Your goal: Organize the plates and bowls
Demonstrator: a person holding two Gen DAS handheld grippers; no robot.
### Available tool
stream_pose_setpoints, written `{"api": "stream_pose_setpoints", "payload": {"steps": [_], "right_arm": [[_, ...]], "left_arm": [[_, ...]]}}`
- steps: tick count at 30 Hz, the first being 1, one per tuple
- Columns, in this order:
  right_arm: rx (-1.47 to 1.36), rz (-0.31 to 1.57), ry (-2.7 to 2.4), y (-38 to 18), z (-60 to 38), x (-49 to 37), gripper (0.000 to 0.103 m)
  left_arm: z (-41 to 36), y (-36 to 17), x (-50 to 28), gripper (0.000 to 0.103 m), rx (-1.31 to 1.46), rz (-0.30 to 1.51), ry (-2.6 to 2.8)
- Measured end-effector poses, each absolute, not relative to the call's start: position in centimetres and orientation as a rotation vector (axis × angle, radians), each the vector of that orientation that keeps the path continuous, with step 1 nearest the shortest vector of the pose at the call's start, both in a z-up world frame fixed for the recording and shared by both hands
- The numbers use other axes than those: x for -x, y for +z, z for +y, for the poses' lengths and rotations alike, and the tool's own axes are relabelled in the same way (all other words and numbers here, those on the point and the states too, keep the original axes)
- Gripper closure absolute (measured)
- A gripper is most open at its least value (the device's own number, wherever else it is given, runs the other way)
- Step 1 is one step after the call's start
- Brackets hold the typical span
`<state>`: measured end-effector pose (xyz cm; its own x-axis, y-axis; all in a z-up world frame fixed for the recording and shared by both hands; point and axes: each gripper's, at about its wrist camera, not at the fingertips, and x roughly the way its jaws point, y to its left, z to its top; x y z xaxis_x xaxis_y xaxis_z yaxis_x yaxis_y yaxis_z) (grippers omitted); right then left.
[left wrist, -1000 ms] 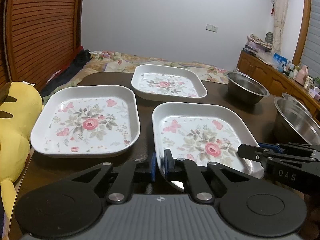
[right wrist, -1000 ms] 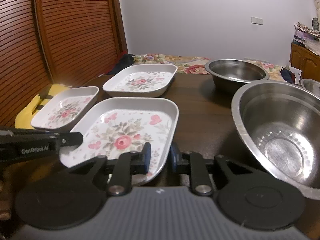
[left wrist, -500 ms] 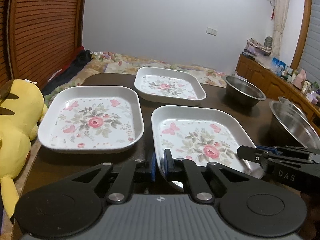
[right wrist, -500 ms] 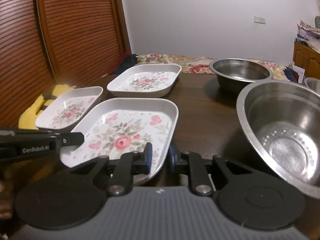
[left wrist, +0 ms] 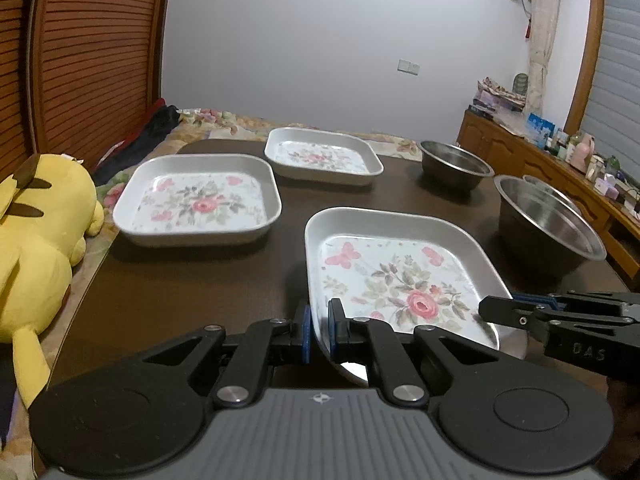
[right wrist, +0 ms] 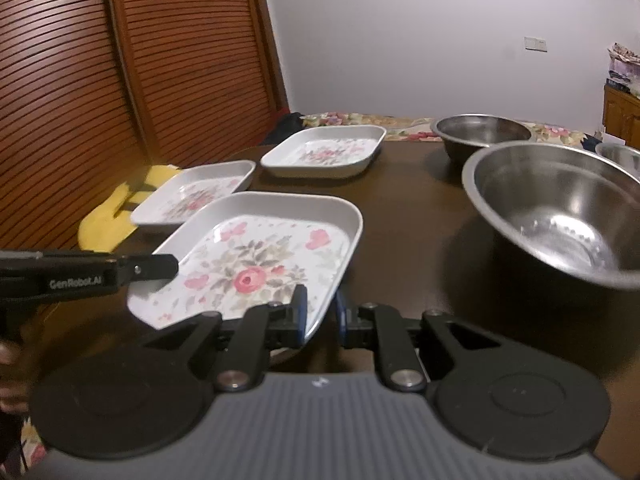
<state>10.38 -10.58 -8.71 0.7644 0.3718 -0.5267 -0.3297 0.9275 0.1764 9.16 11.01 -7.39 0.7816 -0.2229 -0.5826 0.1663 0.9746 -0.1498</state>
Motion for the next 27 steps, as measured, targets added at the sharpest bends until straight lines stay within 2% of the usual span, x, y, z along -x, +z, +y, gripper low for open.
{"api": "stream_pose_setpoints", "payload": {"steps": [27], "right_arm": [[-0.069,0.571,0.399,-9.7,-10.7,-8.9,0.084]], "left_arm": [[10.3,-8.4,-9.0,0.093,0.078,0.654,-0.195]]}}
